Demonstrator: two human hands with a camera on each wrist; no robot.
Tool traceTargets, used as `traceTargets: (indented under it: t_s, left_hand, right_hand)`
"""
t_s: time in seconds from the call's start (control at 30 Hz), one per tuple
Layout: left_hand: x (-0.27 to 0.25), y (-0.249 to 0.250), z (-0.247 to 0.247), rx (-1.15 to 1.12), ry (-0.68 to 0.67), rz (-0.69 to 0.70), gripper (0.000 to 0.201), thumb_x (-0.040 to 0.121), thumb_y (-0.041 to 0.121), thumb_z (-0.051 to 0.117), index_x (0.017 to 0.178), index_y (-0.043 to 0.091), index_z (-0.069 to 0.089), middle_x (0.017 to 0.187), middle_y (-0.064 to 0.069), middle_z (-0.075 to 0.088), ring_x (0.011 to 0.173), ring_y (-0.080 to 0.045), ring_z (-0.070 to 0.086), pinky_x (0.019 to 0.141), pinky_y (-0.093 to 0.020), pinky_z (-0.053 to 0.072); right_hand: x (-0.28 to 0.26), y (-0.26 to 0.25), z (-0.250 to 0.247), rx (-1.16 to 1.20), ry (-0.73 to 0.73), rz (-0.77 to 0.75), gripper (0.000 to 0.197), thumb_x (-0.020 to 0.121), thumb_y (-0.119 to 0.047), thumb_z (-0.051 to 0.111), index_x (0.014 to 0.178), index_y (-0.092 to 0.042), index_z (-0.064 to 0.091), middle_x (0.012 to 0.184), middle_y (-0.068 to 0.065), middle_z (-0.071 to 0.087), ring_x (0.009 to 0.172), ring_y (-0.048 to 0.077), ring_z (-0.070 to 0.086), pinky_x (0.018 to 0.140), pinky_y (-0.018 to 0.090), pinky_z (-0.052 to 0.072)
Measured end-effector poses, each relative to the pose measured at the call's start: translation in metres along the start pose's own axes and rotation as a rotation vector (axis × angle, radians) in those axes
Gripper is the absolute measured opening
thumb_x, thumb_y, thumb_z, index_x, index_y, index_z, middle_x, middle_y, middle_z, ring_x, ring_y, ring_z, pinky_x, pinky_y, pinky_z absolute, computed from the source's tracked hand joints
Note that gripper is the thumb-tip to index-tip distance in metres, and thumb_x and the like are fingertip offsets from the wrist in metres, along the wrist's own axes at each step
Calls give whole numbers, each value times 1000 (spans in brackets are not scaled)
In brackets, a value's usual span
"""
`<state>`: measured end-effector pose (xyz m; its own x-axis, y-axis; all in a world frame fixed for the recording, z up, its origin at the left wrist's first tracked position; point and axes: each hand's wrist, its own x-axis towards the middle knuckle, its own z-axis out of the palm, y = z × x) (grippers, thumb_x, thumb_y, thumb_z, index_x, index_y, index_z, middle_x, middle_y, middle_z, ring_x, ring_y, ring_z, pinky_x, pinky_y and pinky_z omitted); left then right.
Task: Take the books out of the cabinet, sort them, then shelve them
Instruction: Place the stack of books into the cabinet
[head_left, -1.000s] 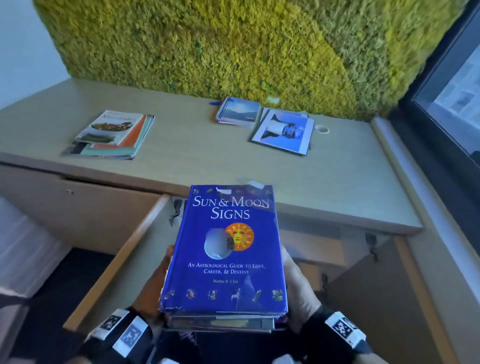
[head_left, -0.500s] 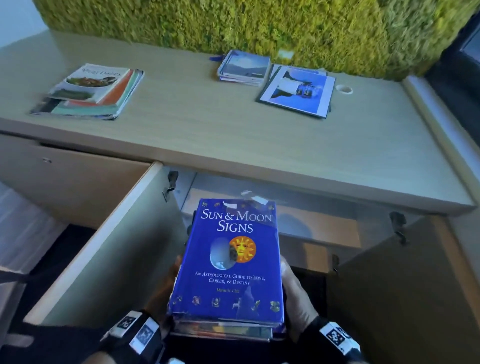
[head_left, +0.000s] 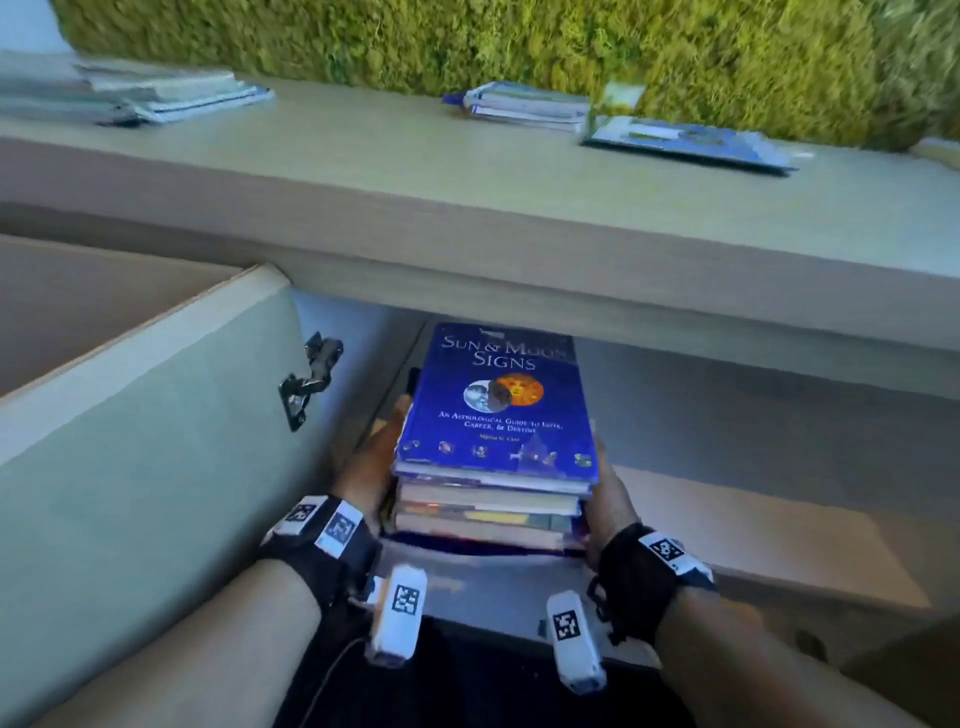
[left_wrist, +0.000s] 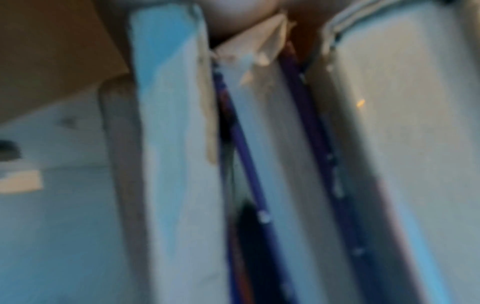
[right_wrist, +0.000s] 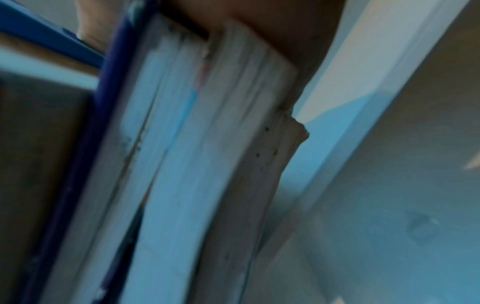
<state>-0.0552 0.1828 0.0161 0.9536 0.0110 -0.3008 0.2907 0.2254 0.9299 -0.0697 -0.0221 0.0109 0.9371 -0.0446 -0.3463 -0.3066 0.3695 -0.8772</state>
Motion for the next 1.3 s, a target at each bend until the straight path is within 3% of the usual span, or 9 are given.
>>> traceTargets:
  t_s: [0.13,0.27,0.4,0.5,0.57,0.7,0.87,1.13,1.3]
  left_hand:
    - [53,3,5,-63,-150,-14,46,103,48,43,76,22,70,70,-1,72,48,-9,69,45,-16,52]
    - [80,-14,-8,32,-101,7,49,98,53,50,77,16,75,74,-8,78,66,-23,74,58,-23,58]
    - [86,-38,-34,60,-47,-13,90,70,91,51,110,14,76,108,-23,75,101,-40,73,98,-59,53]
    - [69,-69,-42,17,0,257,63,95,65,43,120,13,70,113,-15,75,110,-34,70,101,-54,51]
    - [63,-92,-44,85,-92,392,52,100,51,49,135,14,59,130,-13,68,124,-32,62,108,-53,45]
    - [78,-107,-50,252,-151,481,72,77,41,77,141,27,47,132,0,66,124,-19,62,105,-38,50]
    - [93,-104,-50,327,-38,553,62,77,30,74,134,28,51,122,14,69,114,-4,64,95,-17,50]
    - [104,-104,-56,137,19,519,62,74,33,70,133,28,52,120,0,70,115,-21,65,100,-40,51]
    - [110,-98,-56,30,52,570,48,76,21,65,123,27,57,114,-3,71,107,-23,66,92,-37,51]
  right_hand:
    - [48,4,1,-39,73,-95,48,107,-39,35,71,-17,58,39,-8,58,28,6,54,29,11,35]
    - [86,23,-4,-116,63,-174,56,104,-50,42,69,-21,74,54,-5,69,41,12,65,38,16,45]
    - [90,37,-21,-212,-65,-153,49,104,-51,41,83,-33,82,91,3,79,79,22,75,66,30,57]
    - [87,46,-52,-212,-338,-238,48,105,-48,36,140,-22,57,134,10,68,122,27,66,101,42,54]
    - [89,54,-72,-366,-493,-243,79,90,-62,58,154,-23,33,148,8,56,136,29,54,109,45,45]
    - [103,63,-71,-787,-480,-338,96,73,-34,89,147,-22,30,145,-1,53,126,3,58,93,14,51]
    - [119,63,-56,-950,-404,-587,85,83,-34,80,152,-36,31,152,-15,35,143,7,38,120,43,37]
    - [123,82,-38,-795,-360,-642,88,85,-42,74,157,-32,25,160,-6,26,150,17,29,120,51,34]
    - [122,88,-25,-513,-371,-507,95,75,-35,82,154,-40,32,155,-5,35,144,20,41,114,52,42]
